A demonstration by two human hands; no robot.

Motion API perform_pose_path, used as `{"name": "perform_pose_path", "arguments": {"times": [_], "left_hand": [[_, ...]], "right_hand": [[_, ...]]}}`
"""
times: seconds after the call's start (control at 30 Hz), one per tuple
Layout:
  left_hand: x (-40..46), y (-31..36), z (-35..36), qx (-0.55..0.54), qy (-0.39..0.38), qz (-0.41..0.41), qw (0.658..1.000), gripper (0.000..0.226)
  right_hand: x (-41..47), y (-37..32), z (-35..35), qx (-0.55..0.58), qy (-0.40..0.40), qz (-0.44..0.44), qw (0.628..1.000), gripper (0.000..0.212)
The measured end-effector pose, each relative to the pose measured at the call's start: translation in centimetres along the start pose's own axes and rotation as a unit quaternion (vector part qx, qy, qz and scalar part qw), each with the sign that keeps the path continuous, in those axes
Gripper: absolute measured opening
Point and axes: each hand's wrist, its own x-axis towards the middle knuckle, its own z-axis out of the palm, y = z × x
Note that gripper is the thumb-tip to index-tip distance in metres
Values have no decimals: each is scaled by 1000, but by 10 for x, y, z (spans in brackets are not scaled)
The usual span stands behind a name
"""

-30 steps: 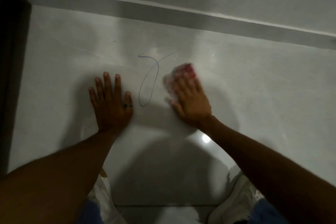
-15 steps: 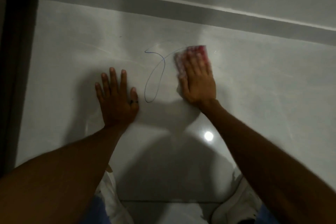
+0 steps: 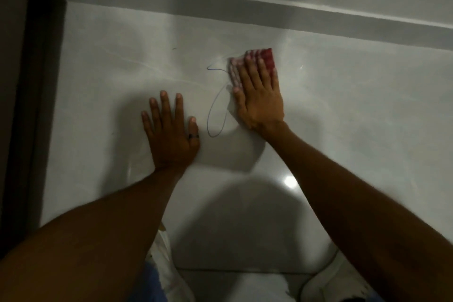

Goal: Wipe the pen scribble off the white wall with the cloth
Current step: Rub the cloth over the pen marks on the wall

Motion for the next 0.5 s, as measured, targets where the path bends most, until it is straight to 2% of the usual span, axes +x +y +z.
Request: {"name": "perform_pose_path", "arguments": {"times": [0.03,0.1,0.13,0.23,0.33,0.37,0.43,0.47,0.5], "left_hand": [[1,0,-1,2,-2,-4,1000,67],[3,-3,-2,-1,-6,-7,1000,67],[3,-3,-1,-3,-8,-4,1000,68],[1,0,0,-1,-10,-2,1000,68],[1,-2,0,6,-3,-6,1000,69],[1,-2,1,4,-3,0,1000,69],[3,-3,2,4,1,2,1000,69],[3,-4,2,8,3,-1,1000,69],[2,-5,2,12,3,-3,1000,69]], "right_hand": [[4,3,-2,4,4,31,1000,72],[10,-5,-5,22,28,147,989,70],[11,-10,-5,19,24,155,987,70],[16,-12,-2,6,-7,29,1000,68],[27,-17,-7,17,5,122,992,68],[29,-22,-8,16,0,126,992,69],[32,-36,-3,13,-15,56,998,68],[34,-41,-2,24,-14,52,998,67],[38,-47,-3,41,-8,86,995,67]]}}
